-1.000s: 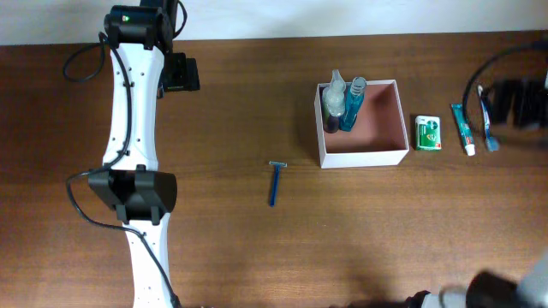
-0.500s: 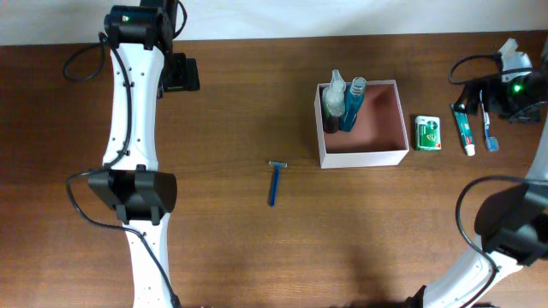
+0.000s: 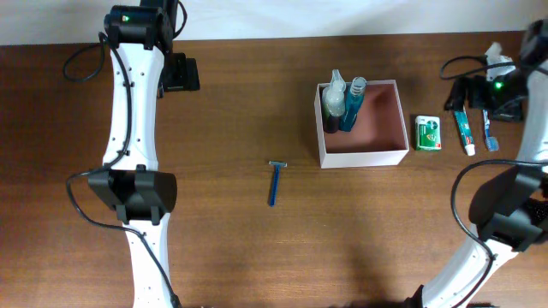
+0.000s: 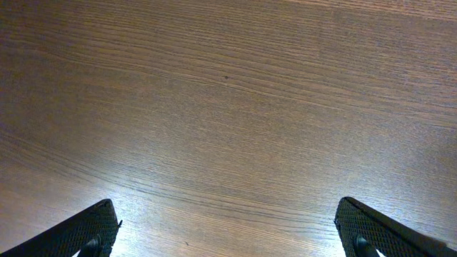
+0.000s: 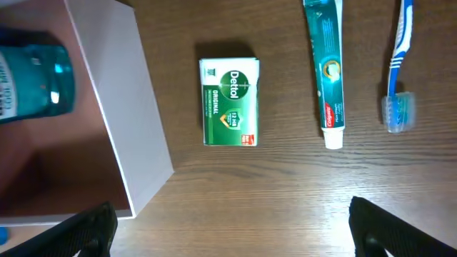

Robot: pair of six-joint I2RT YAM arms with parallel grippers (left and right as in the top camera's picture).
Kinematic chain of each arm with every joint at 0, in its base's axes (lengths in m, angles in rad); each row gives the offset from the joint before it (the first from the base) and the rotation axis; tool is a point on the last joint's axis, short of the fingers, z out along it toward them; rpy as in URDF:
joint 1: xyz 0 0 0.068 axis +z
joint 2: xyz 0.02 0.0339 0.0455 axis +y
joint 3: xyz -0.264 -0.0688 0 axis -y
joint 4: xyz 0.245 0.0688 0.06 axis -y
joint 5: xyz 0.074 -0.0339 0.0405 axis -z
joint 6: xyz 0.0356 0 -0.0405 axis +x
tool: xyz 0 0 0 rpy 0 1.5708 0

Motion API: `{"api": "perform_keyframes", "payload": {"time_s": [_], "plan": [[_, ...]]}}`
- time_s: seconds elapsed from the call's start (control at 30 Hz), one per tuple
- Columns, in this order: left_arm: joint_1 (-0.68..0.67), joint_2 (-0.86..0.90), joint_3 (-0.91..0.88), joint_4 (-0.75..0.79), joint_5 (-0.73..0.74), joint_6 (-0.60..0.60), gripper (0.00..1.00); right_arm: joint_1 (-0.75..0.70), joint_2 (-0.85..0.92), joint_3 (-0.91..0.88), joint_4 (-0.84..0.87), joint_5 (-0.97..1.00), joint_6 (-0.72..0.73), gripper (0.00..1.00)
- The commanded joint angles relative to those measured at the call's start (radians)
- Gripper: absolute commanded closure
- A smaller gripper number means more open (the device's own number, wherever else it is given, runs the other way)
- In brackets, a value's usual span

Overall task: Pack container
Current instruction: 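Reach the right gripper to the green Dettol soap bar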

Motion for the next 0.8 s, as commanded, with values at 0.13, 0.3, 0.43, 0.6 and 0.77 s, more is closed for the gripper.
{"api": "perform_keyframes", "payload": {"time_s": [0.13,0.3,0.43,0.6,0.77], "plan": [[0.002,-0.026,-0.002,0.006,0.003,0.016,0.01,0.111,0.077,0.006,0.039,0.187,0.027,0.01],[0.002,-0.026,-0.002,0.006,0.003,0.016,0.01,0.121,0.13,0.006,0.086,0.276,0.028,0.01],[0.002,-0.026,-0.002,0.006,0.003,0.016,0.01,0.12,0.146,0.006,0.113,0.275,0.027,0.01],[0.002,-0.026,-0.002,0.006,0.003,0.016,0.01,0.122,0.164,0.0,0.129,0.256,0.001,0.01],[0.002,-0.026,-0.002,0.006,0.003,0.016,0.01,0.122,0.181,-0.027,0.123,0.212,0.001,0.01]]}}
